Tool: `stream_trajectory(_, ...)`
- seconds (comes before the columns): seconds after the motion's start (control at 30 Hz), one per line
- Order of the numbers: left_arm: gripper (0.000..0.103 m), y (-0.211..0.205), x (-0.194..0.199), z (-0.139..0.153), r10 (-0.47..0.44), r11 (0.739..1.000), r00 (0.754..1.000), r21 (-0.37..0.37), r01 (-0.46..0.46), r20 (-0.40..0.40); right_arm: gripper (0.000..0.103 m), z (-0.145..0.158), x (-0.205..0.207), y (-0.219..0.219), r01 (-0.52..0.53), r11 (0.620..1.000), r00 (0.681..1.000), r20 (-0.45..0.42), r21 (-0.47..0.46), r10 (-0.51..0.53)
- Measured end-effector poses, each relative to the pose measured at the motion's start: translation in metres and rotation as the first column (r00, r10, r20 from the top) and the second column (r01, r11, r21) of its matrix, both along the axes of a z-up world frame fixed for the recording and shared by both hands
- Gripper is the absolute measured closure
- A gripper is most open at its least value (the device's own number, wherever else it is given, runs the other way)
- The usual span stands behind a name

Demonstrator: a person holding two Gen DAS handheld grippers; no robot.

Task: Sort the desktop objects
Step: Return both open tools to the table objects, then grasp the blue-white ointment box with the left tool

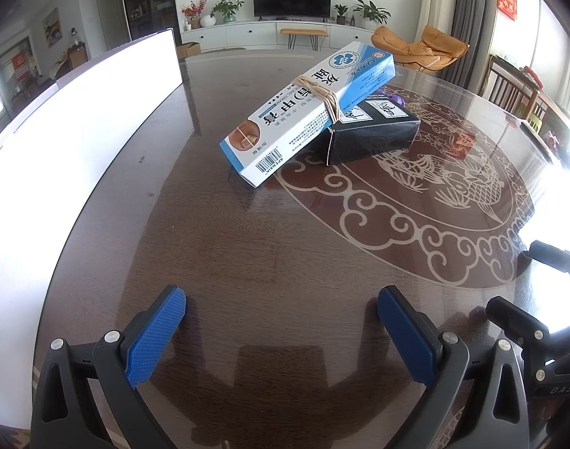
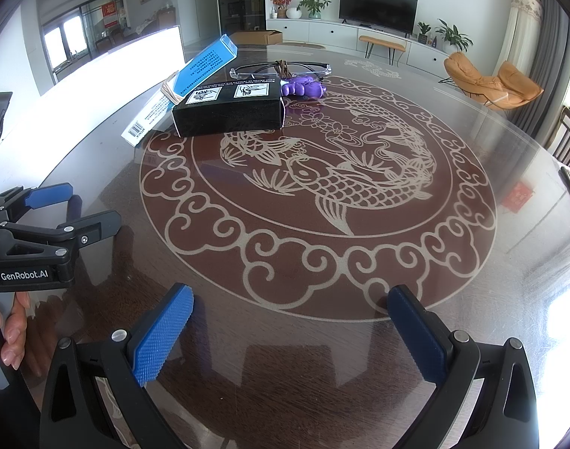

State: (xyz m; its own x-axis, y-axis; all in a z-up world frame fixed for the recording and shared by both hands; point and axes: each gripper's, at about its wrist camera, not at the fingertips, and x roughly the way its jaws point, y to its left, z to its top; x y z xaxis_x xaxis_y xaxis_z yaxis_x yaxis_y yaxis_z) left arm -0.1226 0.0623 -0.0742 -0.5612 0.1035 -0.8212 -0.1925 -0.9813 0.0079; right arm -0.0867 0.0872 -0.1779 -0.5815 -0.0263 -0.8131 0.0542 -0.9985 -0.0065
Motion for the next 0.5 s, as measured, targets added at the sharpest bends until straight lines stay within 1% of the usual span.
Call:
stream_trajectory(0.13, 0.0, -0.005, -0.003, 0.002, -0.016, 1.0, 1.0, -0.005, 0.016, 0.017, 0.0, 0.0, 0.0, 0.0, 0.0, 1.0, 1.0, 0.0, 0.0, 0.0)
stream_trajectory(0.17, 0.0, -0.008, -0.004, 0.004, -0.006, 1.0, 1.0, -0.007, 0.006, 0.022, 0.0, 0.0, 0.0, 0.0, 0.0, 1.0, 1.0, 0.0, 0.0, 0.0)
stream_trajectory(0.23, 0.0, -0.014, -0.008, 0.013, 0.005, 0.999, 1.0, 0.034, -0.005, -0.013, 0.0, 0.0, 0.0, 0.0, 0.0, 1.0, 1.0, 0.0, 0.0, 0.0)
stream_trajectory(0.3, 0.0, -0.019, -0.013, 0.028, -0.002, 0.997, 0.997, 0.074, 0.007, -0.076, 0.0, 0.0, 0.0, 0.0, 0.0, 1.0, 1.0, 0.0, 0.0, 0.0)
stream_trajectory(0.37, 0.0, -0.018, -0.024, 0.039, -0.026, 0.998, 0.99, 0.054, 0.034, -0.136, 0.0, 0.0, 0.0, 0.0, 0.0, 1.0, 1.0, 0.0, 0.0, 0.0)
stream_trajectory(0.43, 0.0, -0.011, -0.044, 0.047, -0.093, 0.996, 0.984, -0.001, 0.094, -0.151, 0.0, 0.0, 0.0, 0.0, 0.0, 1.0, 1.0, 0.0, 0.0, 0.0)
stream_trajectory(0.5, 0.0, -0.001, -0.064, 0.054, -0.155, 0.988, 0.975, -0.049, 0.149, -0.162, 0.0, 0.0, 0.0, 0.0, 0.0, 1.0, 1.0, 0.0, 0.0, 0.0)
